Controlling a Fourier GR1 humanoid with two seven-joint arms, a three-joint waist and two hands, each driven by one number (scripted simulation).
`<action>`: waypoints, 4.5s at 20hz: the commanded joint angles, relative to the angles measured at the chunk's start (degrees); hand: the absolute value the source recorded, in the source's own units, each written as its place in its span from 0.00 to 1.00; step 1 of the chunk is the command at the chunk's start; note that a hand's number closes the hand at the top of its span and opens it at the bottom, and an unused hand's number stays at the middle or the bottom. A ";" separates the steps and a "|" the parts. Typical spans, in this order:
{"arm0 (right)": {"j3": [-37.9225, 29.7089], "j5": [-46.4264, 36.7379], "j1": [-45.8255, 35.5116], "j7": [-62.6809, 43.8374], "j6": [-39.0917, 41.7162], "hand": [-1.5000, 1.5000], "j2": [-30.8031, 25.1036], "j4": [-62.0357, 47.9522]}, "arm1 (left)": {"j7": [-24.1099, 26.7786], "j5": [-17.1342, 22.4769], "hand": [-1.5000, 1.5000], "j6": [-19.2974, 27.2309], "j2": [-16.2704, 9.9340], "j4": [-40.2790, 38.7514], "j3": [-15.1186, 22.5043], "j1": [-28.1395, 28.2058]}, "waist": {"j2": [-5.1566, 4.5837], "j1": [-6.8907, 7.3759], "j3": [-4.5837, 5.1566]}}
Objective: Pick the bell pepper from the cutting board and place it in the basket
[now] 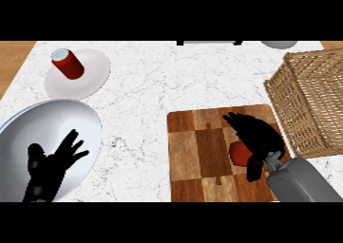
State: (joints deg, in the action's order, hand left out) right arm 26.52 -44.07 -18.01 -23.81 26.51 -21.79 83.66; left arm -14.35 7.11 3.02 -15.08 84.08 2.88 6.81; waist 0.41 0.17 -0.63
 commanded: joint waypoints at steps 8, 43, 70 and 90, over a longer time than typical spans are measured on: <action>3.41 -9.21 -0.76 6.02 -3.62 1.00 -0.02 -1.71 | -1.14 -1.30 0.50 -0.64 1.91 -2.67 0.41 1.19 | -0.42 0.02 0.63; -37.06 33.61 24.87 -8.18 -22.46 1.00 -4.93 57.14 | -3.00 -1.85 0.50 -1.94 1.22 -0.80 -2.05 1.15 | -0.46 -0.97 0.71; -51.17 42.76 -9.50 5.33 -13.12 1.00 -26.75 -4.69 | -1.93 -2.89 0.50 -4.07 3.12 -0.86 -2.25 1.93 | -0.66 1.05 0.62; -48.22 30.63 -10.76 30.92 -19.52 1.00 -27.06 -35.69 | -0.49 -6.09 0.50 -2.27 5.43 -4.48 -2.24 -0.75 | -0.89 0.83 0.57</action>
State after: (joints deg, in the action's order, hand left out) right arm -23.43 -9.83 -28.88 1.02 7.33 -47.22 53.01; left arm -14.55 2.63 -0.45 -11.61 84.24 -0.64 6.13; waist 0.07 1.29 -0.66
